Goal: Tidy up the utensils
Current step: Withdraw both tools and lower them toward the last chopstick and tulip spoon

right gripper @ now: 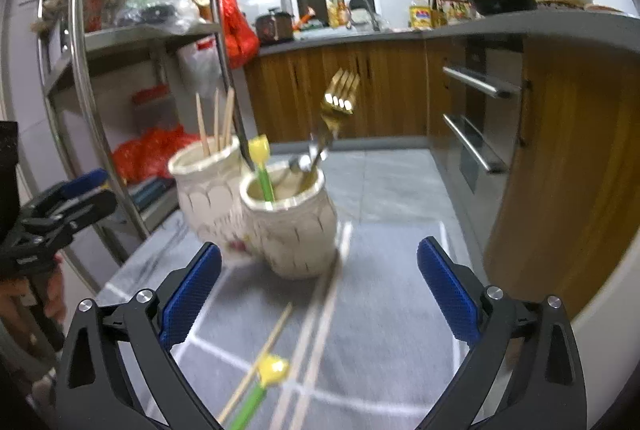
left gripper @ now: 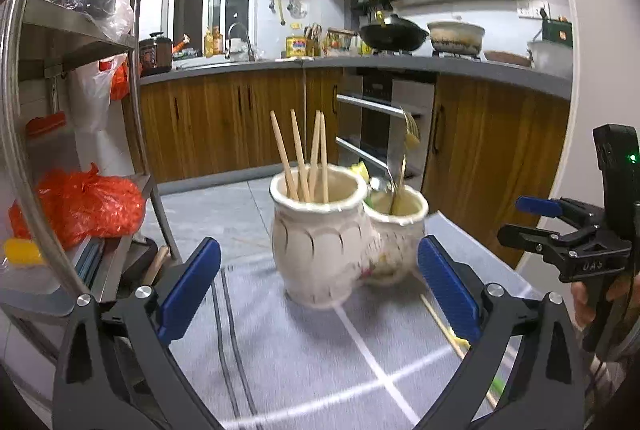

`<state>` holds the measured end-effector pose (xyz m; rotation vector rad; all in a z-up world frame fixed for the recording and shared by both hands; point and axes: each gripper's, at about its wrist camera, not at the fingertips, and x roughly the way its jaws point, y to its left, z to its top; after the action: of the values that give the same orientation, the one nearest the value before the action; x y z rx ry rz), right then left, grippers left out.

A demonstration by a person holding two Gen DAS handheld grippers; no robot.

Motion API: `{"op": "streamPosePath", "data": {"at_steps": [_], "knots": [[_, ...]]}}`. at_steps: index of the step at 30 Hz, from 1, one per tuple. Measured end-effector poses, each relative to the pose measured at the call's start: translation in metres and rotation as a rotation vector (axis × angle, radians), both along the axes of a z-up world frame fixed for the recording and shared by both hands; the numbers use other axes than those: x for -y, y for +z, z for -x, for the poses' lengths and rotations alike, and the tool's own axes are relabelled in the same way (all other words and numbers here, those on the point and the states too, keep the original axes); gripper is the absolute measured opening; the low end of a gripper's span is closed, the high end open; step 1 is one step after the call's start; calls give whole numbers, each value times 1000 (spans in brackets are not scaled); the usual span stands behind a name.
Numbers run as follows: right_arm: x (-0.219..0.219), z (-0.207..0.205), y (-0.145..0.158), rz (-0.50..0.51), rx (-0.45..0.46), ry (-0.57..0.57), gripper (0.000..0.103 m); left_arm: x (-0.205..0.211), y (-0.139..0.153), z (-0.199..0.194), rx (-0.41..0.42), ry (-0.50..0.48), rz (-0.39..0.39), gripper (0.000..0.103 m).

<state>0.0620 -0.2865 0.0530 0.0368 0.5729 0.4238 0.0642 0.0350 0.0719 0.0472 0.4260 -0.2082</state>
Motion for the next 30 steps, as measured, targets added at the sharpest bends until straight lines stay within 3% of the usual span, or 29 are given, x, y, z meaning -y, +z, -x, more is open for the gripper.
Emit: {"op": "streamPosePath", "data": {"at_steps": [9,15,20,22,24,30], "knots": [[0,25,-35,96,-165,-40,98,-1,-29,25,-127,23,-17,97],[-14,42,-51,158,-208,-27,98,6,-56,34,-233,31,-8,97],[-24,43,-64,166,-264,-13,95,13,-67,34,-264,17,-12,97],[-26,43,-66,161,-284,0,84,14,-67,34,-265,19,-9,97],[-30,42,-67,155,-309,18,65,14,-66,34,-262,18,-5,97],[-46,43,-66,144,-340,86,32,15,-64,32,-263,15,-3,97]]}}
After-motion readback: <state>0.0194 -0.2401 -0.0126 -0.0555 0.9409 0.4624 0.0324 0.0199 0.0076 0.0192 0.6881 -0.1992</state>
